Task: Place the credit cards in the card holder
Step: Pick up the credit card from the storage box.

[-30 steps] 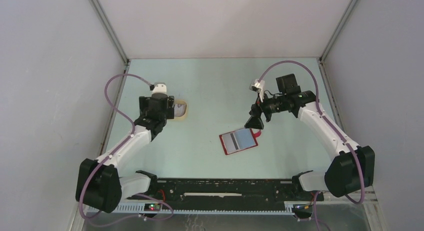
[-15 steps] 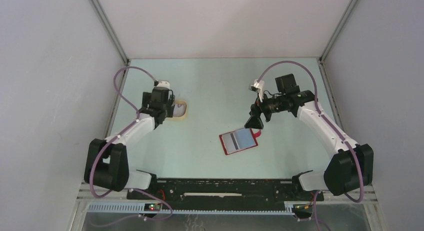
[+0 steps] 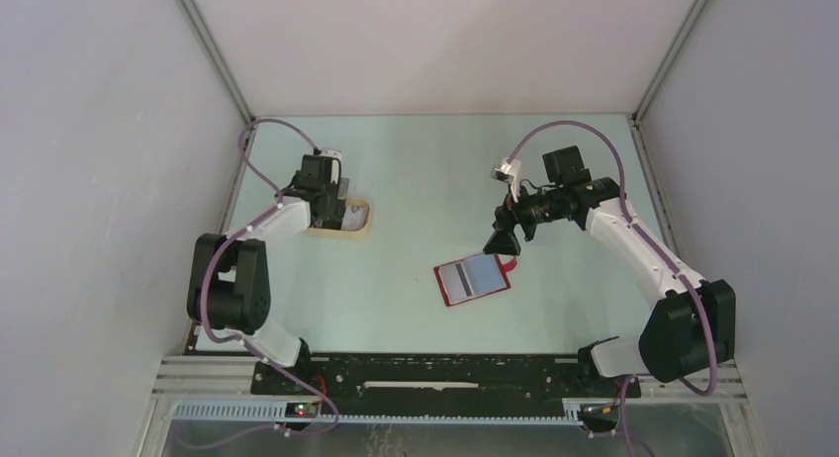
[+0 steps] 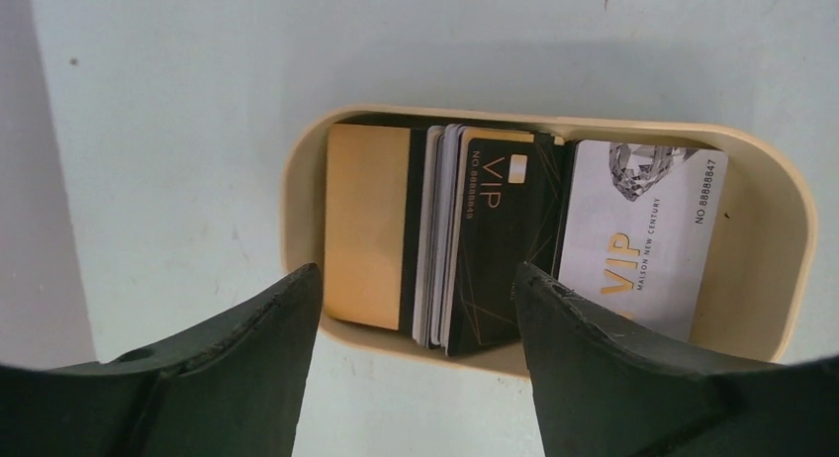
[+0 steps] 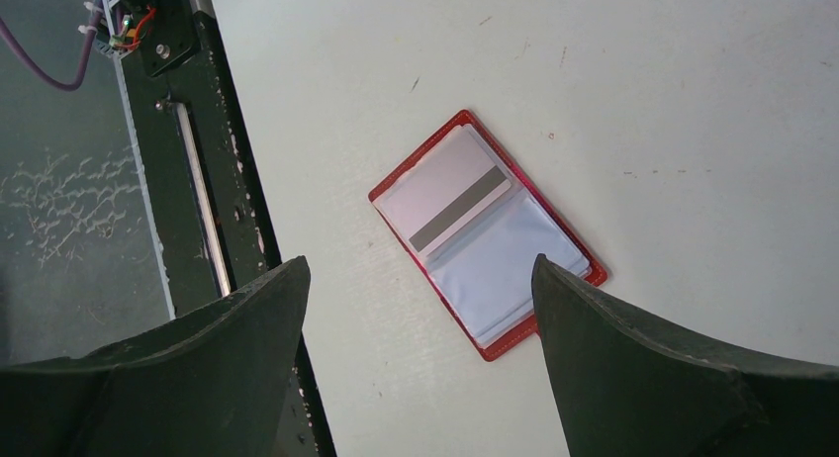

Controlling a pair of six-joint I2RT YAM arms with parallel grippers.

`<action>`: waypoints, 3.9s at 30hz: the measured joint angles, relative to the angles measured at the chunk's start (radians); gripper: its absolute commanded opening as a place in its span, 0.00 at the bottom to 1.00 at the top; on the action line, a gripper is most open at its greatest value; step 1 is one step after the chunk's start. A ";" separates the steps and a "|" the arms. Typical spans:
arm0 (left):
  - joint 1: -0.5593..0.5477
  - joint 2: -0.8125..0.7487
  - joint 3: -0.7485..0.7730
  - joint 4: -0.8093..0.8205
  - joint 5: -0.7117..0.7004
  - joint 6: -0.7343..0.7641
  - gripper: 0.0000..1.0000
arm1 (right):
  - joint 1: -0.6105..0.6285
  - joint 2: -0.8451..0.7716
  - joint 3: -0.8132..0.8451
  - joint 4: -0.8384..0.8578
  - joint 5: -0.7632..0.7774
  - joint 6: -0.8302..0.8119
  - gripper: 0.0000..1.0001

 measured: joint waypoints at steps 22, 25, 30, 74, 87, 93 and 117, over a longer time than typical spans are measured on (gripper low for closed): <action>0.004 0.115 0.054 -0.057 0.037 0.015 0.56 | 0.000 0.005 0.000 0.000 -0.008 -0.012 0.92; 0.004 0.115 0.054 -0.057 0.040 0.015 0.53 | 0.000 0.004 0.000 0.000 -0.009 -0.014 0.92; 0.004 0.115 0.054 -0.057 0.040 0.014 0.52 | 0.000 0.004 0.000 0.000 -0.009 -0.014 0.92; 0.018 0.129 0.072 -0.063 0.074 0.006 0.48 | -0.001 0.004 0.000 -0.001 -0.026 -0.015 0.92; 0.018 0.093 0.072 -0.057 0.023 0.000 0.46 | -0.002 0.004 0.000 -0.002 -0.032 -0.015 0.92; 0.018 0.093 0.072 -0.048 0.027 -0.003 0.38 | -0.002 0.004 0.000 -0.002 -0.036 -0.016 0.92; 0.016 0.087 0.072 -0.044 0.084 -0.018 0.00 | -0.008 0.004 0.000 -0.004 -0.043 -0.016 0.92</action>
